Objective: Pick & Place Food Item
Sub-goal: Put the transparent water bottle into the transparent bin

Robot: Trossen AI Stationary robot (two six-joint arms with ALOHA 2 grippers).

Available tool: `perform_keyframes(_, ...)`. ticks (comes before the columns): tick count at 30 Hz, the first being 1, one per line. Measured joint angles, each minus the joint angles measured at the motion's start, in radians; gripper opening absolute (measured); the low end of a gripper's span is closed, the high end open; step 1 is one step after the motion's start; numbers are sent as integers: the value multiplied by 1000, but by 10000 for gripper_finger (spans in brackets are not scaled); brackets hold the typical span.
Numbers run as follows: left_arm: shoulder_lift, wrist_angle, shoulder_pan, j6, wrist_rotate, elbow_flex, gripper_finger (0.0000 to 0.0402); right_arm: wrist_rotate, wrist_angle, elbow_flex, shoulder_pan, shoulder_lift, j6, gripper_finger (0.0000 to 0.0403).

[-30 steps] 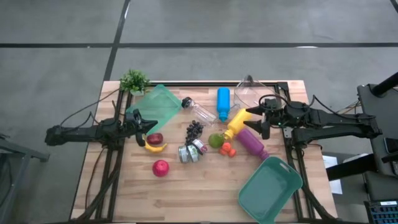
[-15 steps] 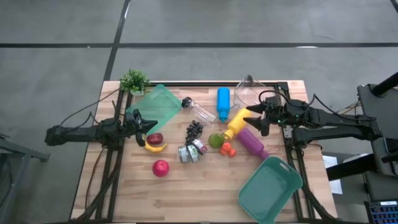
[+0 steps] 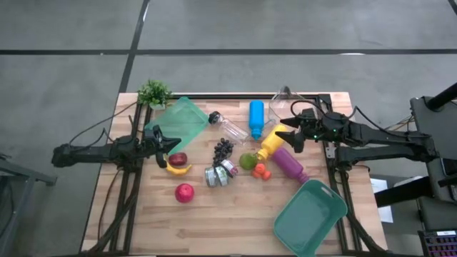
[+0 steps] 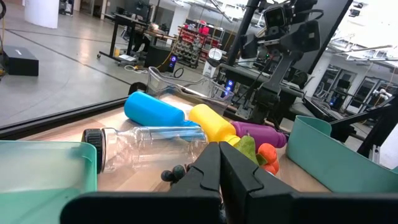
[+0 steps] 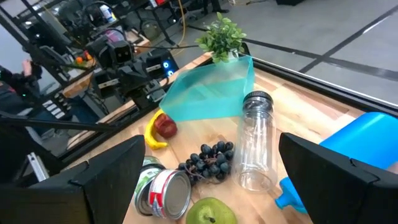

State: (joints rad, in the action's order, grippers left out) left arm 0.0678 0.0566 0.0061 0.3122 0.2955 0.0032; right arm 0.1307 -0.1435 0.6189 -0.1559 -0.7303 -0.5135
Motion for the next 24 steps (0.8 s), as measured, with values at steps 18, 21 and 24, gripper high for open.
perform_keyframes(18, 0, 0, 0, 0, 0, 0, 1, -105, -174, 301, -116, -336, 80, 368)
perform_keyframes(21, 0, 0, 0, 0, 0, 0, 1, -105, -175, 335, -127, -373, 74, 368)
perform_keyframes(24, 0, 0, 0, 0, 0, 0, 1, -105, -208, 382, -140, -406, 49, 368)
